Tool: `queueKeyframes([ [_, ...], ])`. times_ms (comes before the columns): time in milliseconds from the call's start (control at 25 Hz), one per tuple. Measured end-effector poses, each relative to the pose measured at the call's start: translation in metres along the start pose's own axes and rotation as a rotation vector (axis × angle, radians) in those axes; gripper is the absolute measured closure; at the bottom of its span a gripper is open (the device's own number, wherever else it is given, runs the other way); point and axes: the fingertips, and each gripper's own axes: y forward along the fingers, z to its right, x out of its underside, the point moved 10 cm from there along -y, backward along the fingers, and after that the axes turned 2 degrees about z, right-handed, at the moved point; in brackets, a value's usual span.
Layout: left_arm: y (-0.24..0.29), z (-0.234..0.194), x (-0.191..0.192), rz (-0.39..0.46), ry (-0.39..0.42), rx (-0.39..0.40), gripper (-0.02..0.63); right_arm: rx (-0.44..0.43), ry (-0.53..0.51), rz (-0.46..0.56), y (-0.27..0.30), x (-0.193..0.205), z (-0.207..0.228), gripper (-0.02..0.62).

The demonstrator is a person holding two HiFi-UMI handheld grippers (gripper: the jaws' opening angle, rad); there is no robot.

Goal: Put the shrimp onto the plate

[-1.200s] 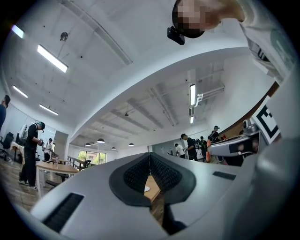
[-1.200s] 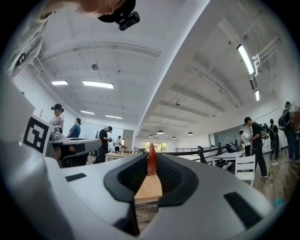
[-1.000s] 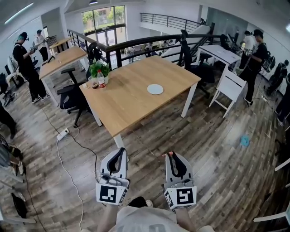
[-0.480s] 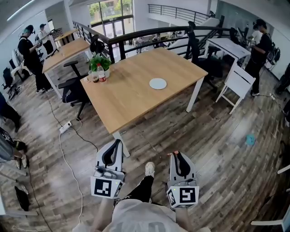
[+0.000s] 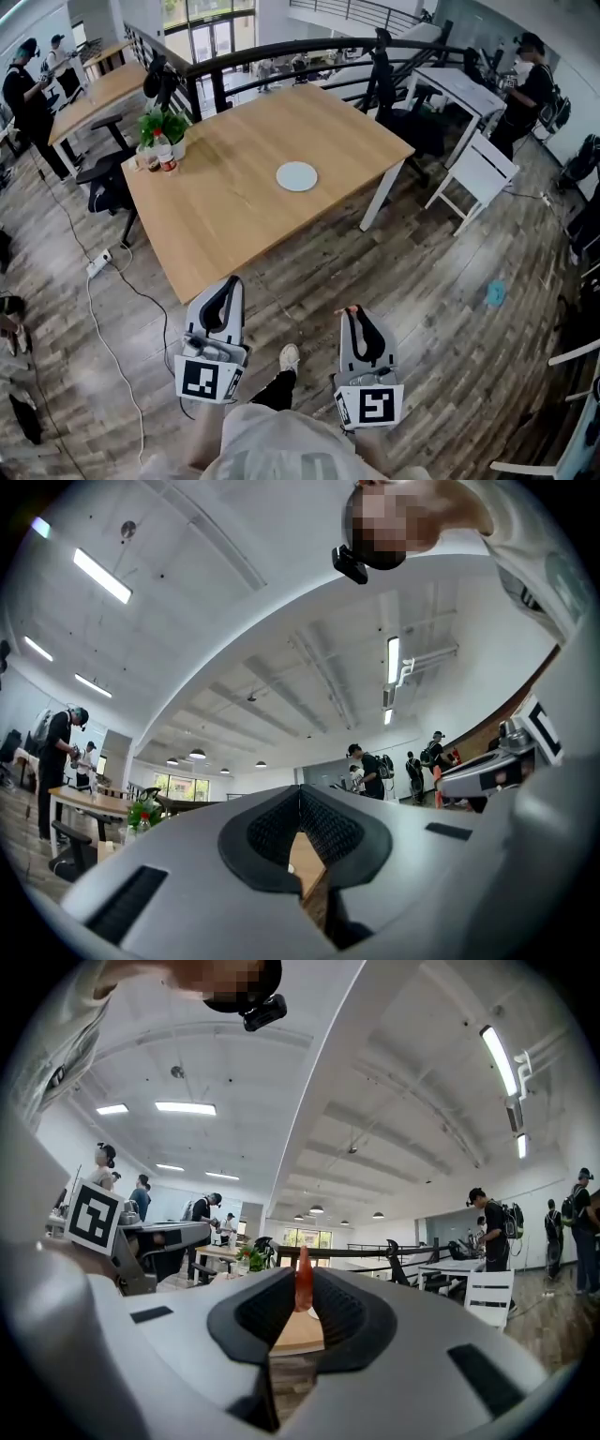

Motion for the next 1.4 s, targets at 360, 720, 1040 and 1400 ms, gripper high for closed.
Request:
queueKeyframes([
  [360,0.106,-0.053,0.022,0.026,0.02,-0.105,0.597,-0.043,-0.08,-0.011,0.108,-0.003,0.064,0.531],
  [720,0.158,-0.029,0.034,-0.007,-0.02,-0.084,0.597,-0.112,0.051,0.013,0.167,0.002,0.102,0.531],
  [1040,0.214,-0.043,0.033,-0.053,0.05,-0.139,0.597,-0.197,0.064,0.066,0.241,-0.009,0.133,0.531],
  [1400,0.324,-0.024,0.025,0.032,0.072,-0.149,0.597,-0.204,0.176,0.089,0.301,0.009,0.222,0.531],
])
